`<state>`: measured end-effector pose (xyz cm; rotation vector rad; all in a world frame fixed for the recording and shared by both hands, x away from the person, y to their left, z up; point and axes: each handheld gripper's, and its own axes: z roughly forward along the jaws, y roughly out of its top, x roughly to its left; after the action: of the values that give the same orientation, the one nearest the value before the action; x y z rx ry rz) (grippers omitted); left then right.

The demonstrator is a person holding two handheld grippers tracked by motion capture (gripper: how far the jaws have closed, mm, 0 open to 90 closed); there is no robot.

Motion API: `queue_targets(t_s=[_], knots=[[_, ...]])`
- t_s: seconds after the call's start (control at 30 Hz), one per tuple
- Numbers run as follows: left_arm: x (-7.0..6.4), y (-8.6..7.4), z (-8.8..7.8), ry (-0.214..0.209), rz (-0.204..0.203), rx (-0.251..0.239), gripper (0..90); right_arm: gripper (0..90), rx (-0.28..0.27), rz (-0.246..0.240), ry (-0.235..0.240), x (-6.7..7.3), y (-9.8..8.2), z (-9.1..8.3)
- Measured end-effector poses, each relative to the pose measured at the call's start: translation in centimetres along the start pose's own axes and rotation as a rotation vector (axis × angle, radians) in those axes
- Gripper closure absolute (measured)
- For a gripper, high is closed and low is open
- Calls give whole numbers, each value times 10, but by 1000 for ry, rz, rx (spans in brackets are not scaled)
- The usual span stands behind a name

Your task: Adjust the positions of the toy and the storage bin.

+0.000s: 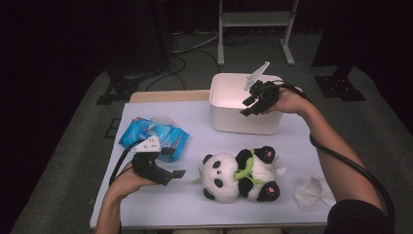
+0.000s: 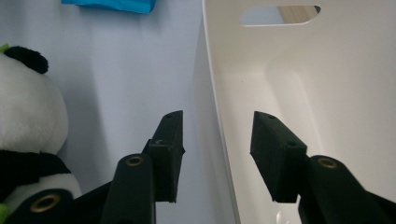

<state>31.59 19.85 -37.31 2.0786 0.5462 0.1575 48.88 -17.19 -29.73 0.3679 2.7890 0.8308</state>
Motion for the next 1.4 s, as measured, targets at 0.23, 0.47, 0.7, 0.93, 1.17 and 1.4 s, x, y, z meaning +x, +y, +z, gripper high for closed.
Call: queue_targets(t_s=[0.23, 0.47, 0.7, 0.93, 1.17, 1.4], knots=[[1, -1, -1, 10, -5, 8, 97, 614, 19, -3, 0, -2, 4, 7], [1, -2, -2, 19, -6, 9, 97, 738, 36, -13, 20, -1, 8, 15], [0, -2, -3, 6, -7, 0, 97, 844, 52, -26, 32, -3, 10, 23], [1, -3, -4, 12, -10, 2, 97, 866, 80, -41, 52, -3, 14, 24], [0, -2, -4, 7, -12, -3, 97, 873, 71, -53, 84, 2, 15, 23], [1, -3, -1, -2, -8, 8, 97, 872, 52, -76, 133, 14, 13, 20]])
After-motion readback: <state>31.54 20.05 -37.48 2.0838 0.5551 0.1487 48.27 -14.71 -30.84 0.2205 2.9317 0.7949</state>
